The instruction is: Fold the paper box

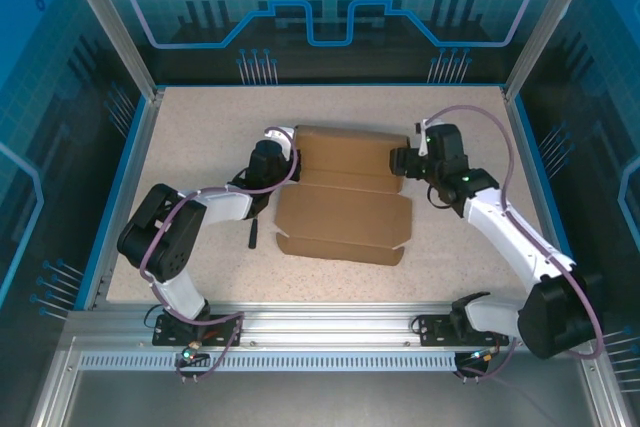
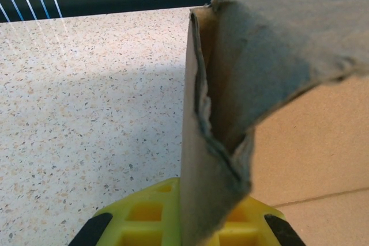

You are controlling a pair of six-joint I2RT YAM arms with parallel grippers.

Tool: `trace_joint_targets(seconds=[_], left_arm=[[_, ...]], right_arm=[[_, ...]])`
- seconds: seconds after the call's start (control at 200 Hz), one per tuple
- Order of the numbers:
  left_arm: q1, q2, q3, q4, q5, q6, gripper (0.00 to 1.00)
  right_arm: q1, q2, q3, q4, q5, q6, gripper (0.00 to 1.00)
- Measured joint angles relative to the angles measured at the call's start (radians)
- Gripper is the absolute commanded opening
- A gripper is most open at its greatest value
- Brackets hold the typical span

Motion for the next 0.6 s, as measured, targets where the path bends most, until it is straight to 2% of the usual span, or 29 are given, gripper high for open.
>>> trace_joint_targets(seconds=[0.13,0.24,0.455,0.6], left_arm=[[-0.01,0.002,-0.011,0.023,-0.001,0.007,0.0],[-0.016,0.012,-0.012,0.041,-0.001,0.016,0.0],[-0.019,0.021,-0.017,0.053,-0.002,0.026,0.0],[-0.019,0.032,-0.02,0.062,-0.008,0.03,0.0]], right_arm=[[-0.086,0.029,0.099,-0.05,-0.087,-0.017,0.79],[-0.145,0.121,0.188,-0.065,-0.154,-0.025,0.76],[-0.166,0.312,0.266,-0.079,-0.252,-0.029,0.68],[-0.168,0.346,0.238,-0.056,-0.284,-0.021,0.63]])
